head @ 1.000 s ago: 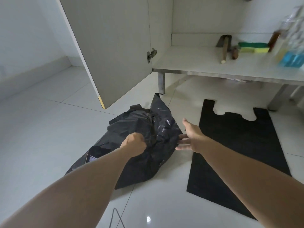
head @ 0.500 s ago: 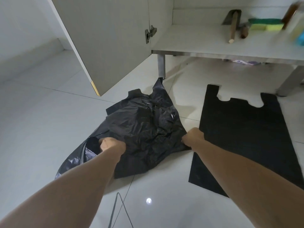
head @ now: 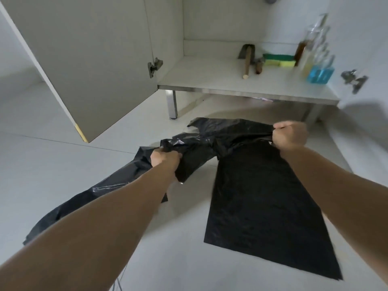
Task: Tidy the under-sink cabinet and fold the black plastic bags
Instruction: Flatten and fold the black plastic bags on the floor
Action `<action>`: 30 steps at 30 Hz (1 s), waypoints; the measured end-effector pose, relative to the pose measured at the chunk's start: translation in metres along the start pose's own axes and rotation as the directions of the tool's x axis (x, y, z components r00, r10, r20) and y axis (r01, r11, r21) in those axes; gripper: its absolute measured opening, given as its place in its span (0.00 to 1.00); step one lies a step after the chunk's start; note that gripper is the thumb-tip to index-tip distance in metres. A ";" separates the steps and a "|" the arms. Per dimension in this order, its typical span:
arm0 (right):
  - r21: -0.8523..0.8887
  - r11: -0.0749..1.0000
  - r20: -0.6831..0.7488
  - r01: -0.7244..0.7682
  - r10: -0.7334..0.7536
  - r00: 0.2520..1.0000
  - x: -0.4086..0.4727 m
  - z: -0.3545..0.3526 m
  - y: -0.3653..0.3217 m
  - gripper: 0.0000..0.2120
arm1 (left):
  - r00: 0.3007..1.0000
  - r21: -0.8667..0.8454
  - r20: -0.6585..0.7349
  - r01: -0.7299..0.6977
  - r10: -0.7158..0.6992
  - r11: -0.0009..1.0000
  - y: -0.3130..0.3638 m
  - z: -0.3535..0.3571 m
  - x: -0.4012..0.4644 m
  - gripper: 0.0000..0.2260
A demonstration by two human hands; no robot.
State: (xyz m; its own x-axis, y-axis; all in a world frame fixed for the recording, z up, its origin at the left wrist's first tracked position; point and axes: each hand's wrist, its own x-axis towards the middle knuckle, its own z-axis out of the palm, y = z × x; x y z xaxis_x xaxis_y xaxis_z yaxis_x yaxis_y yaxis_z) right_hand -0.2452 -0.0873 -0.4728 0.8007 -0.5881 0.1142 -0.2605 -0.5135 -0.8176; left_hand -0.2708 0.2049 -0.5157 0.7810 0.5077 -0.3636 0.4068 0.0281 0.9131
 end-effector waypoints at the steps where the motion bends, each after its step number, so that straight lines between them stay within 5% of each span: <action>1: 0.028 0.999 -0.041 -0.030 0.032 0.999 0.005 -0.018 0.010 0.13 | 0.999 0.012 0.037 -0.009 0.008 1.000 0.000 0.016 -0.008 0.14; 8: 0.017 0.990 -0.279 -0.140 0.139 0.950 -0.010 -0.110 0.097 0.17 | 0.990 0.128 0.110 -0.107 0.093 0.986 -0.021 0.103 -0.055 0.21; 19: -0.024 0.874 -0.041 -0.485 0.484 0.874 -0.054 -0.095 0.216 0.07 | 0.989 0.318 0.143 -0.071 0.027 0.945 -0.080 0.114 -0.053 0.19; 24: 0.054 0.804 0.079 -0.593 0.588 0.805 -0.067 -0.076 0.229 0.11 | 0.943 0.559 0.221 0.087 -0.250 0.825 -0.085 0.104 -0.063 0.11; 28: 0.183 0.824 0.057 -0.537 0.536 0.842 -0.035 -0.070 0.198 0.07 | 0.960 0.413 0.265 -0.029 -0.090 0.910 -0.045 0.123 -0.056 0.08; 30: 0.232 0.897 -0.046 -0.377 0.397 0.916 -0.015 -0.074 0.170 0.07 | 0.958 0.330 0.239 -0.234 0.159 0.914 -0.015 0.137 -0.056 0.12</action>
State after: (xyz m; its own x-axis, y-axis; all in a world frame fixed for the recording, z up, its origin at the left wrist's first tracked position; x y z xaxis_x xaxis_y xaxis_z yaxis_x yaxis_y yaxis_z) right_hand -0.3416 -0.2124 -0.5717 0.6055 -0.7717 -0.1944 -0.4105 -0.0935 -0.9071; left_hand -0.2554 0.0583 -0.5343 0.9262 0.2846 -0.2473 0.3454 -0.3778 0.8590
